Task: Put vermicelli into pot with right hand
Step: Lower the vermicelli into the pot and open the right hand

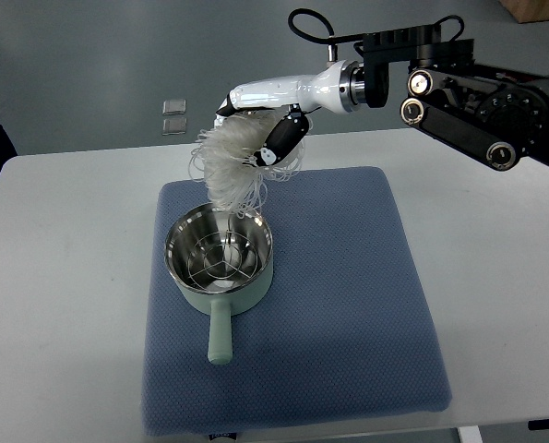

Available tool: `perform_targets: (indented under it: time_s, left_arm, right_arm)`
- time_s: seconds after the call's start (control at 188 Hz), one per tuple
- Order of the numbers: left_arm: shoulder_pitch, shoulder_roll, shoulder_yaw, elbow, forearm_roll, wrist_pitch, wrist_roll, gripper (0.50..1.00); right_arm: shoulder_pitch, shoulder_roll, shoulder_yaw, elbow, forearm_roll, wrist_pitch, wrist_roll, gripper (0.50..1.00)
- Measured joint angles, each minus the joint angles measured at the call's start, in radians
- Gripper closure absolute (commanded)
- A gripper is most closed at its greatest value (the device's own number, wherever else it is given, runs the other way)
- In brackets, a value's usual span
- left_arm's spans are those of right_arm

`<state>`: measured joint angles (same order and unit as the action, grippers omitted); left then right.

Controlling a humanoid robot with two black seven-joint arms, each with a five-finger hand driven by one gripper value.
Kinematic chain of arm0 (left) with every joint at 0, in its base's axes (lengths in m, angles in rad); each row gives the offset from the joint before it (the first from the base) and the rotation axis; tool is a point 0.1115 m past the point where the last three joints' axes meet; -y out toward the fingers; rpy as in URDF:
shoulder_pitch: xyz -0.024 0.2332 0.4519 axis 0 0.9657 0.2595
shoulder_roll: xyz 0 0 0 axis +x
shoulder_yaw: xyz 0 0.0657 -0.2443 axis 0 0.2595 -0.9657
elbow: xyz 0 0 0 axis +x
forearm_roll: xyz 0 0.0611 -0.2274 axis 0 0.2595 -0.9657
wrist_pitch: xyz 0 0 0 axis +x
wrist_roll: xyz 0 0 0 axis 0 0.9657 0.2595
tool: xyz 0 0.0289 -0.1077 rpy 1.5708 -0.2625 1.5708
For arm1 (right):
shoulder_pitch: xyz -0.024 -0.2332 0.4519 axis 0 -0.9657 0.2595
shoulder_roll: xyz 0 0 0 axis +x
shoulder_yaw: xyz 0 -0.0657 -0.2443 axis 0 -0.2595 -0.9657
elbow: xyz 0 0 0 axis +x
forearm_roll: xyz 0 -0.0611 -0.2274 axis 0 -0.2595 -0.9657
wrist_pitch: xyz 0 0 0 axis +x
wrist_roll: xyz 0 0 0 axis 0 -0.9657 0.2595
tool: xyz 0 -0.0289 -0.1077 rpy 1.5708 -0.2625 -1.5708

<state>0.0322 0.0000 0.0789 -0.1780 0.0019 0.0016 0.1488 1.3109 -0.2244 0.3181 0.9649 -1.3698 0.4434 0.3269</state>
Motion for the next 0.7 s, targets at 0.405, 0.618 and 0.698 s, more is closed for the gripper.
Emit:
perform_targets:
  time_s: [0.405,0.618,0.698]
  left_arm:
    - [0.000,0.000,0.000,0.000,0.000,0.000,0.000,0.500]
    - [0.000,0.000,0.000,0.000,0.000,0.000,0.000,0.500]
    - [0.000,0.000,0.000,0.000,0.000,0.000,0.000,0.500]
  right_arm:
    - [-0.070,0.103,-0.062,-0.042,-0.018,-0.012,-0.005,1.000]
    - [-0.076,0.106,-0.058,-0.044,-0.006,-0.013,-0.006,0.642]
    - [-0.076,0.104,-0.050,-0.044,0.001,-0.014,-0.006,0.579]
